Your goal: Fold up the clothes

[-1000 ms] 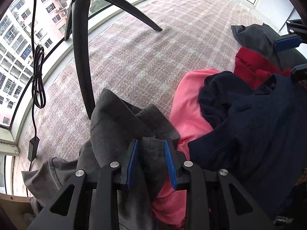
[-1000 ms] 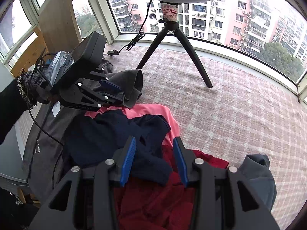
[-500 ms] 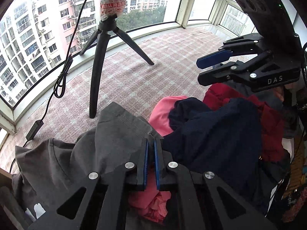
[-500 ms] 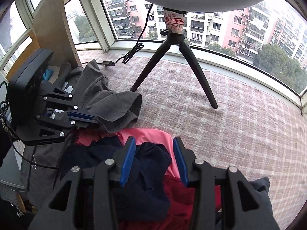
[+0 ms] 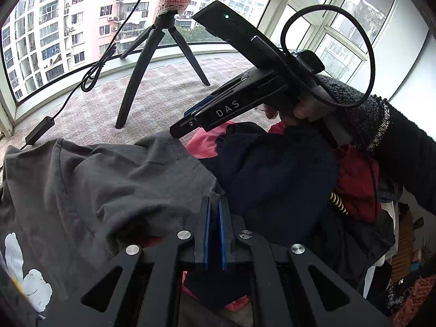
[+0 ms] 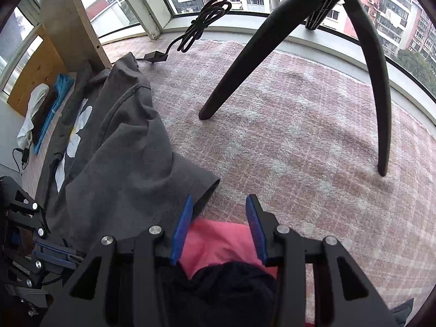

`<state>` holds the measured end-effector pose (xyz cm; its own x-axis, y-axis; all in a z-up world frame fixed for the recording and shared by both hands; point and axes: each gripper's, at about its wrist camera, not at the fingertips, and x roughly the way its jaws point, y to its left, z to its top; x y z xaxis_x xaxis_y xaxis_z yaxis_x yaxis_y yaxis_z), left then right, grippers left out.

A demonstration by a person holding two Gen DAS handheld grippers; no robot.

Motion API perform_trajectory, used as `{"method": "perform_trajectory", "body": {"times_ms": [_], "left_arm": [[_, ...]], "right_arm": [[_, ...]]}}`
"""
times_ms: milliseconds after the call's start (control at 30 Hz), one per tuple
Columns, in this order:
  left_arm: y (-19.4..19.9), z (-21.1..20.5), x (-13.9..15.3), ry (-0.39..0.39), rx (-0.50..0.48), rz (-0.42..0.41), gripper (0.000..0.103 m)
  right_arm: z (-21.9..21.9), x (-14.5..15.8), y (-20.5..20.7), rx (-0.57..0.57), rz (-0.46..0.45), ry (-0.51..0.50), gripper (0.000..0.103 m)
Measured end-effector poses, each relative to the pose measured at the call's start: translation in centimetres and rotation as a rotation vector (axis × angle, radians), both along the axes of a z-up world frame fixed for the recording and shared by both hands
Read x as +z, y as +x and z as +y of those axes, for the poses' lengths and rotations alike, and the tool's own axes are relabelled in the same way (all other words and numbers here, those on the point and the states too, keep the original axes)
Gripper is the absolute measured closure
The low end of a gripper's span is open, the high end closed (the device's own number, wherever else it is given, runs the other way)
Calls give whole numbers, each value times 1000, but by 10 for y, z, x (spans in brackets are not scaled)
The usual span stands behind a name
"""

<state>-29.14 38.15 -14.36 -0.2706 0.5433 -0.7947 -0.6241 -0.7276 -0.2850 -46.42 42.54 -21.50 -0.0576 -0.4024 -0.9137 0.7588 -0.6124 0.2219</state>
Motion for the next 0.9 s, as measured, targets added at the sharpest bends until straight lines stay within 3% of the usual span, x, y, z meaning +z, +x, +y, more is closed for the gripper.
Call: {"method": "perform_trajectory", "body": {"times_ms": [233,267,300,333,533,667,733,833,900], "left_arm": [[8,-5,-5,-21,16,-10,98],[9,-5,-4,-29,20,-3,98],[9,-5,-4,-37,25,3,98],[10,-5,-3,-45,30,10,98],[10,9,5,-29,56,37,98],[-2,14,16,66,94,42,98],[-16,16,13,132,144,-1,98],[-28,35,-6,63,151,-13,98],[-29,42,-14,49,137,-34,98]], "right_arm": [[-10,5,1,39,16,-23,63],[-8,8,2,38,21,-33,67],[-6,12,3,36,26,-43,91],[-5,15,4,35,31,-53,100],[6,41,8,20,78,-111,101],[8,82,-2,-32,256,-97,101],[-1,77,-8,-43,311,-34,101],[-11,56,-8,-27,357,65,101],[-16,50,-9,-27,343,75,101]]}}
